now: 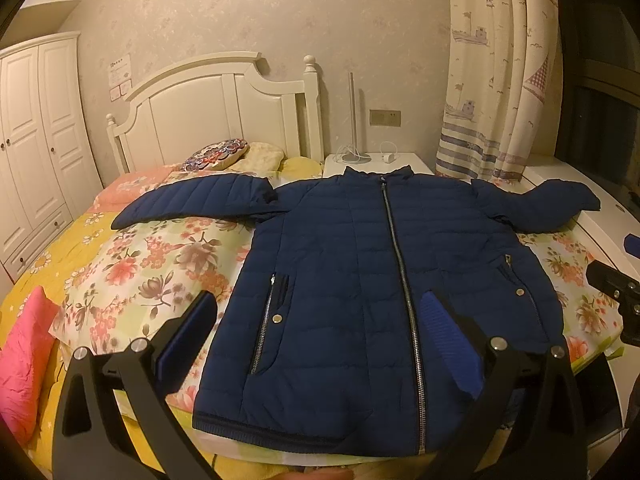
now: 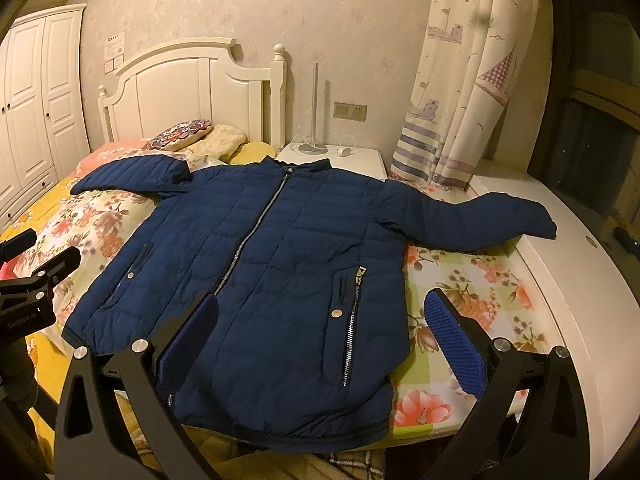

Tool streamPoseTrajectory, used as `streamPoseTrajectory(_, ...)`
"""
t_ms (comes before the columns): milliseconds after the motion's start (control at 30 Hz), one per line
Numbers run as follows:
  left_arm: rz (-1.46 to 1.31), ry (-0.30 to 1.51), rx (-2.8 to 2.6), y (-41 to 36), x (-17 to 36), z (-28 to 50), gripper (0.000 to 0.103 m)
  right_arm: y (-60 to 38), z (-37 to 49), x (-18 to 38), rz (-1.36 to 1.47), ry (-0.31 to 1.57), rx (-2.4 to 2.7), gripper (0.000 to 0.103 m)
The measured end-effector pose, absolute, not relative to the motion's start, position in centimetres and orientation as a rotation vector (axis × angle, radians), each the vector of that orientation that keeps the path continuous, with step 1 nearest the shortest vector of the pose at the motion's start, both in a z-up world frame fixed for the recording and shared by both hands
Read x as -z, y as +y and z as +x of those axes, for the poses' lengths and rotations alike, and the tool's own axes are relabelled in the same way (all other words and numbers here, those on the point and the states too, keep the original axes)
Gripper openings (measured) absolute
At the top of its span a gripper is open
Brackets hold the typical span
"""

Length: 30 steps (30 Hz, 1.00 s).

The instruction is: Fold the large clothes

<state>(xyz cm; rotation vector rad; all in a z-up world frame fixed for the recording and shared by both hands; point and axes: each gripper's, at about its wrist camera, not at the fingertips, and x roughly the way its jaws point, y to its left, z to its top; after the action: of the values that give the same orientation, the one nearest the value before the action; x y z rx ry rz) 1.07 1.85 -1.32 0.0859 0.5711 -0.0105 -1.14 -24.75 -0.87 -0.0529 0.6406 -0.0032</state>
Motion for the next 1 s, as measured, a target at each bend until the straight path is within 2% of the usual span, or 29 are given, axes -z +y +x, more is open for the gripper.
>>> streamPoseTrajectory(1000, 0.089, 0.575, 0.013, 1.92, 1.71, 0.92, 0.101, -24.66, -0.99, 1.03, -0.044, 0.655, -0.002, 0.099)
